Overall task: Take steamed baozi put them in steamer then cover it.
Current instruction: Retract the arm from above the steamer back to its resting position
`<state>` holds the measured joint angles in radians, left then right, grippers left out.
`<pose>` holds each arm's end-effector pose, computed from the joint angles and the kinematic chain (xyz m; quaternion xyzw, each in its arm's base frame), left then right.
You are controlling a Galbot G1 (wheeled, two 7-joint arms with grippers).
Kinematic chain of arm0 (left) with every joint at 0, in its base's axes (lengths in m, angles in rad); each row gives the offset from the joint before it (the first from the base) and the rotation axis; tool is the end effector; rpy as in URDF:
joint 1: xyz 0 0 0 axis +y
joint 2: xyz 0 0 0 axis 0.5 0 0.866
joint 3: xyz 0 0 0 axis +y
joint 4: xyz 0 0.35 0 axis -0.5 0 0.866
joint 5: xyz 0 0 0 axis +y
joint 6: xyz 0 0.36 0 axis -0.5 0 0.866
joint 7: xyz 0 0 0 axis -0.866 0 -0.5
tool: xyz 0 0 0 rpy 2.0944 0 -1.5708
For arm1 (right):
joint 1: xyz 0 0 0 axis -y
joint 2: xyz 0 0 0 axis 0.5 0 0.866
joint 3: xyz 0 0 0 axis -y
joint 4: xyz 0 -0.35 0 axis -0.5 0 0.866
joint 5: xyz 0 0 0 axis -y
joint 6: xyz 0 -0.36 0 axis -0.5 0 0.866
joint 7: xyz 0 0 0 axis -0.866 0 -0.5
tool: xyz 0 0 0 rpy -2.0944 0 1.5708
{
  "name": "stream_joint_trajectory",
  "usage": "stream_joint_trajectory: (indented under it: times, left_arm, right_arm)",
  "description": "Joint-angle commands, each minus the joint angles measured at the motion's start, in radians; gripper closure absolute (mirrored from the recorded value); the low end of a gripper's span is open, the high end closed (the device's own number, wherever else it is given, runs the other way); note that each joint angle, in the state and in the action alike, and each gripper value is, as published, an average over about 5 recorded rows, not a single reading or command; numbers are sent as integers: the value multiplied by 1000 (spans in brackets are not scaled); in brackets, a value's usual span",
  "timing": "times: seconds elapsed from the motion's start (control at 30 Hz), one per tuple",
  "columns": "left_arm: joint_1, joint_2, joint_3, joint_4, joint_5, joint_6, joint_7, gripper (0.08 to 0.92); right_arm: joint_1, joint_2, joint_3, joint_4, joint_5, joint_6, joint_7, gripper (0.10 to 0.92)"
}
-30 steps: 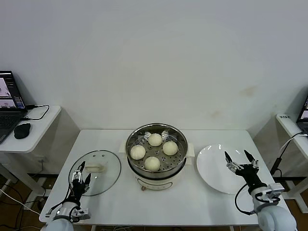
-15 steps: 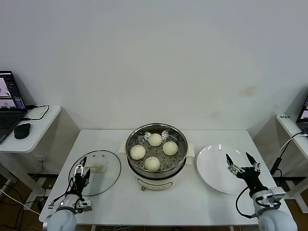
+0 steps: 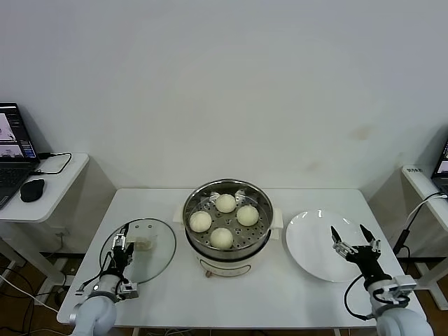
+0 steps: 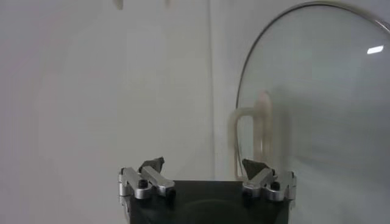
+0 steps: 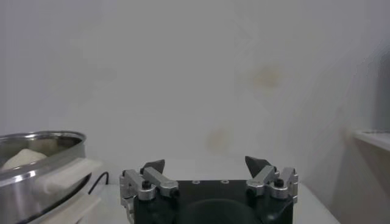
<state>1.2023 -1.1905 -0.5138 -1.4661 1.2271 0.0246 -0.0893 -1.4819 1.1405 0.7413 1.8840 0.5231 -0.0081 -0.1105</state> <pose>0.2979 0.1406 -0.4122 -0.0421 -0.6886 -0.7200 0.0756 0.2248 -0.1670 -0.3099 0.0255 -0.9989 -0.0246 0.0318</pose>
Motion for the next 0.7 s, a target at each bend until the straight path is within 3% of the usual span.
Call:
stream_joint_trajectory:
  times: [0.03, 0.5, 0.7]
  left_arm:
    - [-33, -9, 9, 33, 5, 19, -4, 177]
    - [-50, -32, 19, 76, -16, 31, -73, 185]
    - [-42, -35, 25, 78, -21, 27, -74, 318]
  right_arm:
    - [5, 1, -1, -10, -2, 3, -2, 202]
    - [4, -5, 8, -21, -2, 7, -8, 203]
    - [-1, -5, 9, -22, -4, 8, -10, 202]
